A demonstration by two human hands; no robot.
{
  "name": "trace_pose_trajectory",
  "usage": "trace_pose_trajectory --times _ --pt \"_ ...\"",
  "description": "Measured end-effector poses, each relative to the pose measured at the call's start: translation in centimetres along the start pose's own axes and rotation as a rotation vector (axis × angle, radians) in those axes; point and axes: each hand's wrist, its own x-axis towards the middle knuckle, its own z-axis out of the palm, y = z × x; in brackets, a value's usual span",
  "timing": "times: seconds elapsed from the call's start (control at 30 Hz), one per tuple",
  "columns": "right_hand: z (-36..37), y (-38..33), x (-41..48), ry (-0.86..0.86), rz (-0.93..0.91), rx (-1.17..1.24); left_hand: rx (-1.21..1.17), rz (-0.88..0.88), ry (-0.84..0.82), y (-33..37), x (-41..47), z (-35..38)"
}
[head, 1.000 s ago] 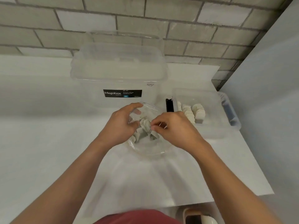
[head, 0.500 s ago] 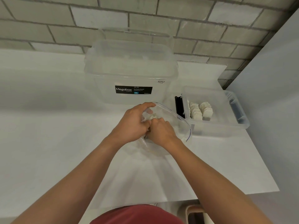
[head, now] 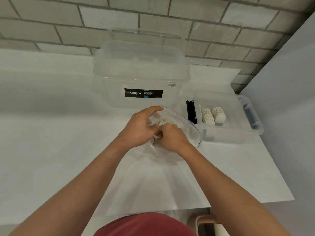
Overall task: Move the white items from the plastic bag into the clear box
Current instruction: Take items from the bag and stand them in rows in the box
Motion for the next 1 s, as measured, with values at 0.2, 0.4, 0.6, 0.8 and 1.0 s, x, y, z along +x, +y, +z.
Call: trace_pose_trajectory --times 0.2,0.4,0.6,0.8,1.0 --pt "-3.4 0.2 -2.8 0.192 -0.076 -0.009 -0.004 -0.014 0.018 0.1 0.2 -0.3" --pt "-6.2 2.2 -5.3 0.304 -0.016 0.302 -0.103 -0.062 0.019 0.6 0.3 -0.7" --pt "-6.8 1.9 -6.6 0.361 0.032 1.044 -0.184 -0.111 -0.045 1.9 0.0 -0.5" --pt "-6.2 2.1 -6.6 0.325 0.011 0.921 0.041 0.045 0.008 2.0 0.2 0.1" --pt "-8.6 2.5 -6.9 0.348 -0.138 0.515 0.377 0.120 -0.087 2.4 -0.1 -0.4"
